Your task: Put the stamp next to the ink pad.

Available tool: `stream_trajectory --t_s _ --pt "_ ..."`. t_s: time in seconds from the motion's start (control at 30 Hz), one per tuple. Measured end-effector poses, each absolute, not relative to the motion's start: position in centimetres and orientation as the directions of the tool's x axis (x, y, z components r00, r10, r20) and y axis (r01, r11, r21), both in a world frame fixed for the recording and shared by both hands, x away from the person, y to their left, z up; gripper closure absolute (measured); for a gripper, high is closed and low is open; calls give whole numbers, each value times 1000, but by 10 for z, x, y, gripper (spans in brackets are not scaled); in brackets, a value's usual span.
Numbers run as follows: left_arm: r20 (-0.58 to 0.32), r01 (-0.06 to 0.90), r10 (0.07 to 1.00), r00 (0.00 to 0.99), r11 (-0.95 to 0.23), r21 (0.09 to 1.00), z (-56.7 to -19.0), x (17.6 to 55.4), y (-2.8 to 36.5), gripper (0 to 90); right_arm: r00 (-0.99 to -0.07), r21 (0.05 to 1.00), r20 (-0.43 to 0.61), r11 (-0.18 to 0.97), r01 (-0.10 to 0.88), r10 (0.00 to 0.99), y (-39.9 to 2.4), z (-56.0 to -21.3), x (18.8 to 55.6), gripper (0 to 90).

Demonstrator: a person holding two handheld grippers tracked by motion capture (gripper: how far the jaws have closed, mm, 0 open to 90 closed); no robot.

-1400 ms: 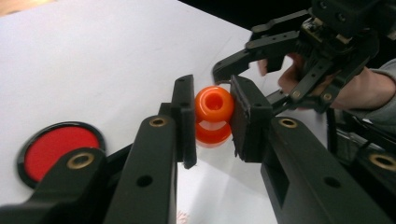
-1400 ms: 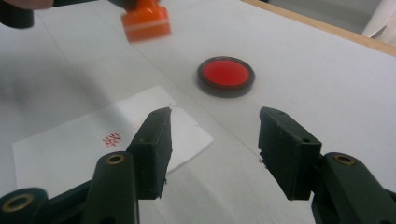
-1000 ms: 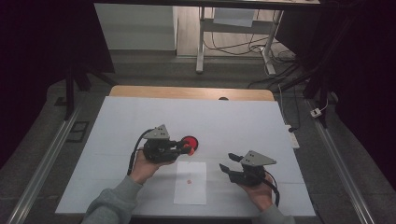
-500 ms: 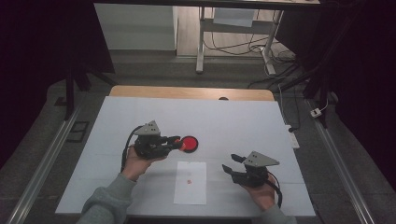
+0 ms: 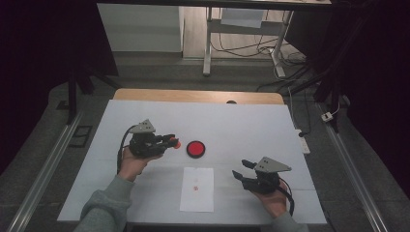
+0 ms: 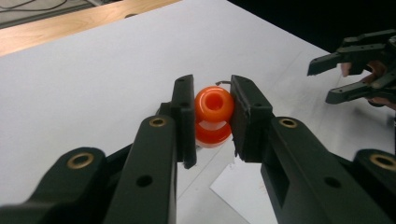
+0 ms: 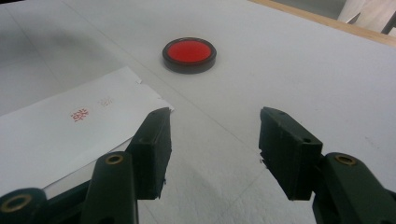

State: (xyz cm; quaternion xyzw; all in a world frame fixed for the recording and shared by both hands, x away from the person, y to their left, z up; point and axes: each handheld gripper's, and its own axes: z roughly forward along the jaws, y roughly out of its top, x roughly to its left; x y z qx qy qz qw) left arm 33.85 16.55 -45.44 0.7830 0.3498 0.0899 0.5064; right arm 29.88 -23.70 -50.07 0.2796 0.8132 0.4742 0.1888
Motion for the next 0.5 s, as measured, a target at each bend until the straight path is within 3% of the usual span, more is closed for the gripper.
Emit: stream_trajectory --t_s 0.5 --pt "-188 517 684 705 -314 796 -481 371 157 724 -766 874 -40 395 284 641 -242 -502 298 433"
